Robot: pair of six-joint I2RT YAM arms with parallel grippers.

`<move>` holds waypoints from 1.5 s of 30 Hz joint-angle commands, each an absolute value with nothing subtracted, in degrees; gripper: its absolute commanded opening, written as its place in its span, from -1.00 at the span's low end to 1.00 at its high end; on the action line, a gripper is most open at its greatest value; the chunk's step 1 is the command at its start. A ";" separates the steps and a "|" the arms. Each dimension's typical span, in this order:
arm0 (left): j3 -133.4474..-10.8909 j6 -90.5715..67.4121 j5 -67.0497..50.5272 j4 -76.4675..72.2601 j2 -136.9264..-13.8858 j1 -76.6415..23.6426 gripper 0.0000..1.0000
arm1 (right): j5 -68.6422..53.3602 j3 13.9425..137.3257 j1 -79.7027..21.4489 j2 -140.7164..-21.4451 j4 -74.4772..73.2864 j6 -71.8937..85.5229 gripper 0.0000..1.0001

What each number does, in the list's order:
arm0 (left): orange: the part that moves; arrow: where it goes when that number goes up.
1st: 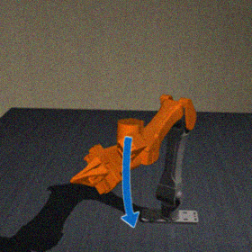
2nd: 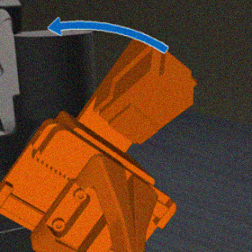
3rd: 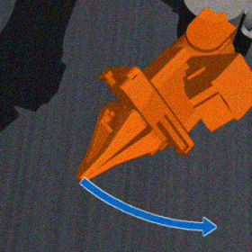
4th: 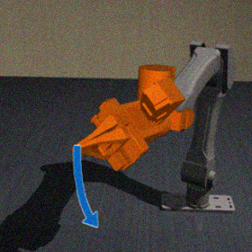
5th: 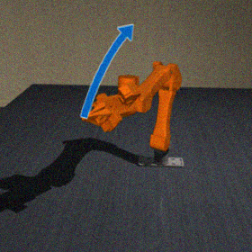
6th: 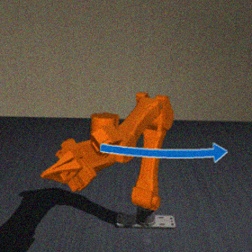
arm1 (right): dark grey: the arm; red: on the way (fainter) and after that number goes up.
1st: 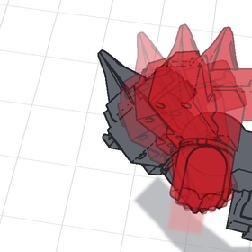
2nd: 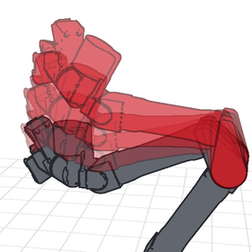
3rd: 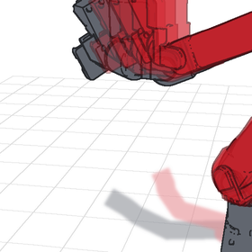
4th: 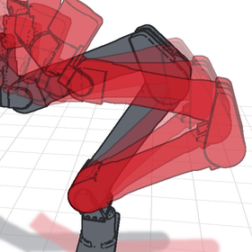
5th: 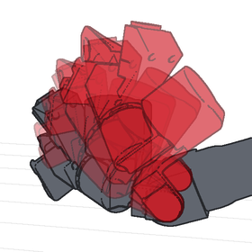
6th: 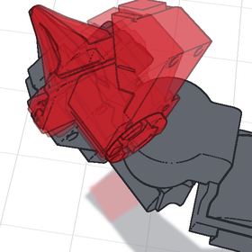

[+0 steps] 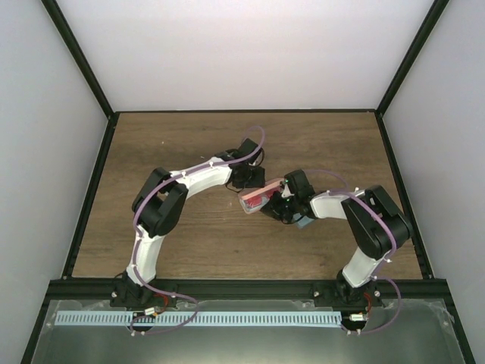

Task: Organize the sunglasses
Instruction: Close the sunglasses case at the center of the board.

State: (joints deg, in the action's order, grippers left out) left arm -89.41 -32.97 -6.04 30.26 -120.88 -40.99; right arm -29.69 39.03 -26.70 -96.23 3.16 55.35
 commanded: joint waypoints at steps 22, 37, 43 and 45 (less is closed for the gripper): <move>-92.68 -28.43 -14.49 46.67 -128.34 -45.13 0.17 | -16.65 37.44 -29.18 -83.50 -5.47 62.64 0.17; -95.44 -30.25 -13.85 41.09 -120.70 -41.25 0.86 | -9.27 42.80 -19.23 -64.81 -26.23 54.29 -0.12; -95.14 -29.73 -8.73 35.66 -111.52 -40.96 0.99 | -7.49 40.91 -12.81 -57.03 -26.42 48.37 0.04; -95.18 -29.38 -6.02 34.40 -108.14 -40.87 1.00 | -6.28 42.31 -11.51 -56.67 -28.40 46.19 0.40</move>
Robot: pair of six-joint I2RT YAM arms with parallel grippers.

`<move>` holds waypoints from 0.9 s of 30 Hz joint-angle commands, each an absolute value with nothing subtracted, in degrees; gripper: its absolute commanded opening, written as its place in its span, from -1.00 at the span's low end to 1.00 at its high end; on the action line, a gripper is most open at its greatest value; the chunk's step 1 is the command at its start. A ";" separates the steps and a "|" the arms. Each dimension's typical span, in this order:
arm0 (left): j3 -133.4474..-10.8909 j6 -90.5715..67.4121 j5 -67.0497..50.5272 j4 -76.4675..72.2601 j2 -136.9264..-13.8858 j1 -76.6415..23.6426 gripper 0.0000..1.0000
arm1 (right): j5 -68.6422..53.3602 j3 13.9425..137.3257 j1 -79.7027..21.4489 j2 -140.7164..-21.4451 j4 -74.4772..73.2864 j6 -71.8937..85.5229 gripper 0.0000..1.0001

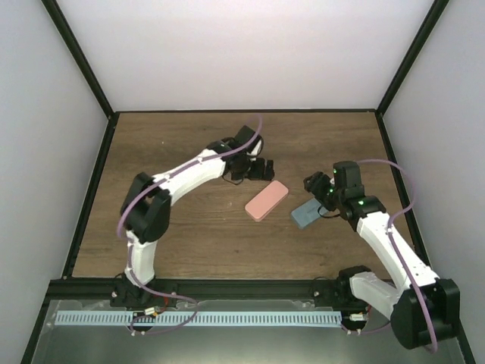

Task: Organize the sunglasses
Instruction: Close the sunglasses case at the center of the board, then reset both arms

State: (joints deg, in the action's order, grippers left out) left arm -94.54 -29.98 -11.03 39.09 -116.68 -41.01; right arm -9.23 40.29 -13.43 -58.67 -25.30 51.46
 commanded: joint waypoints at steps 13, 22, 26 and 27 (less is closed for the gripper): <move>-84.59 -33.87 -2.98 28.96 -95.72 -33.01 0.99 | -7.47 47.55 -10.99 -58.99 -26.99 34.85 1.00; -80.88 -36.34 -4.11 26.74 -94.25 -30.86 0.99 | -10.83 52.32 -10.98 -64.15 -26.74 32.67 1.00; -81.01 -36.52 -4.24 26.16 -94.93 -30.51 0.99 | -11.71 52.71 -10.95 -65.58 -25.78 32.43 1.00; -81.21 -36.44 -4.50 26.05 -95.30 -30.36 1.00 | -11.77 53.00 -10.96 -66.00 -25.83 32.44 1.00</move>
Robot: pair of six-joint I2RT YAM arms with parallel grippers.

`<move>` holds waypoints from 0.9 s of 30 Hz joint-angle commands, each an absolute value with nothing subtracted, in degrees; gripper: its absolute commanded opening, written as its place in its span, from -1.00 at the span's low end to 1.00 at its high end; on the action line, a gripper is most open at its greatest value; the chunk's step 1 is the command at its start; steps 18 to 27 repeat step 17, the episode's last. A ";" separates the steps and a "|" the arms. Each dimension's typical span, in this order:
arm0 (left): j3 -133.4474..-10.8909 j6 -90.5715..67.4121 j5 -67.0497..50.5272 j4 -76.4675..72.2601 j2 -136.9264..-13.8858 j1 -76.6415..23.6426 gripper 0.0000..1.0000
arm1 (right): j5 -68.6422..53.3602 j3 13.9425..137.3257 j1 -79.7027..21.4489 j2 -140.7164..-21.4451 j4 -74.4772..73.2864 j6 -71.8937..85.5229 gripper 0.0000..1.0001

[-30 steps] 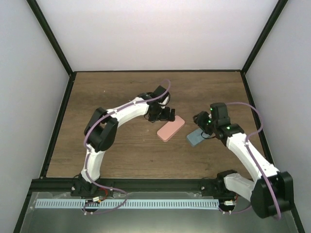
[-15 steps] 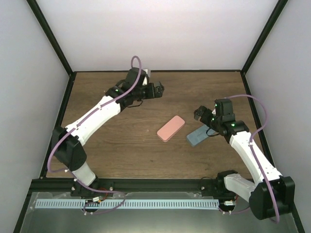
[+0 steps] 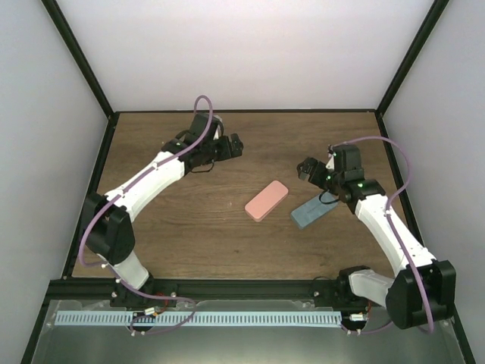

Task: Organize the sunglasses
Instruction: Reset both arms

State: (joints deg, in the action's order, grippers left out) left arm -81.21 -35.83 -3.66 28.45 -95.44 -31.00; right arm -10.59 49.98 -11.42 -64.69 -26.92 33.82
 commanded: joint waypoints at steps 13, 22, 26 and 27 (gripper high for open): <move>-84.40 -35.75 -6.30 27.47 -100.25 -28.58 1.00 | -11.29 54.10 -10.81 -68.86 -25.90 31.64 1.00; -84.89 -35.37 -6.50 27.85 -100.89 -28.15 0.99 | -11.87 54.67 -10.81 -69.48 -26.36 31.16 1.00; -84.89 -35.37 -6.50 27.85 -100.89 -28.15 0.99 | -11.87 54.67 -10.81 -69.48 -26.36 31.16 1.00; -84.89 -35.37 -6.50 27.85 -100.89 -28.15 0.99 | -11.87 54.67 -10.81 -69.48 -26.36 31.16 1.00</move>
